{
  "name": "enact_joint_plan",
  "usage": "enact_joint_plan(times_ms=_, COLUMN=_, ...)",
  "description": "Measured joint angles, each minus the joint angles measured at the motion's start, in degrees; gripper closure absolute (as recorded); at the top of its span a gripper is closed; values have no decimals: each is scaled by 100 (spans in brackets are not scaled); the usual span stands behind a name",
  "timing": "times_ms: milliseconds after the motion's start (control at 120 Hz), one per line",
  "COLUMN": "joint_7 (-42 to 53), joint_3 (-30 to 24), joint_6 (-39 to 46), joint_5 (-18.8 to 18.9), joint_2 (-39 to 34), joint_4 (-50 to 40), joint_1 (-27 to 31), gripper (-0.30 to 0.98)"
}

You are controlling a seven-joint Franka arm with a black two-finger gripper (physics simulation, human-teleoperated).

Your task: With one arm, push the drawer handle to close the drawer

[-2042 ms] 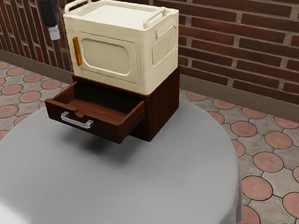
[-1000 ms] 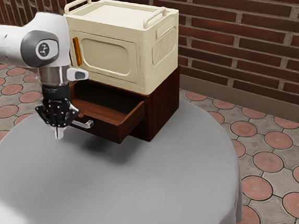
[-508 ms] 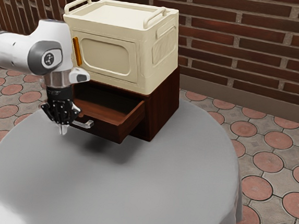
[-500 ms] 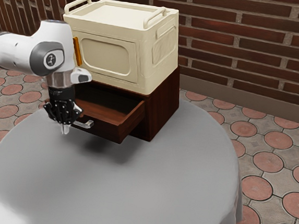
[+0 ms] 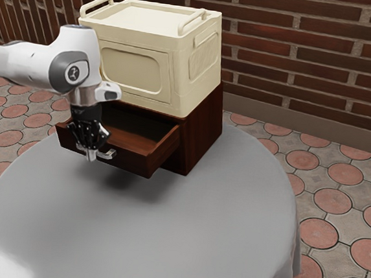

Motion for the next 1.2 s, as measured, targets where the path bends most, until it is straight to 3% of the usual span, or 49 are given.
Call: enact_joint_plan(times_ms=1200, joint_7=837, joint_3=213, joint_6=16, joint_5=-19, joint_2=1037, joint_4=1252, joint_1=-64, gripper=79)
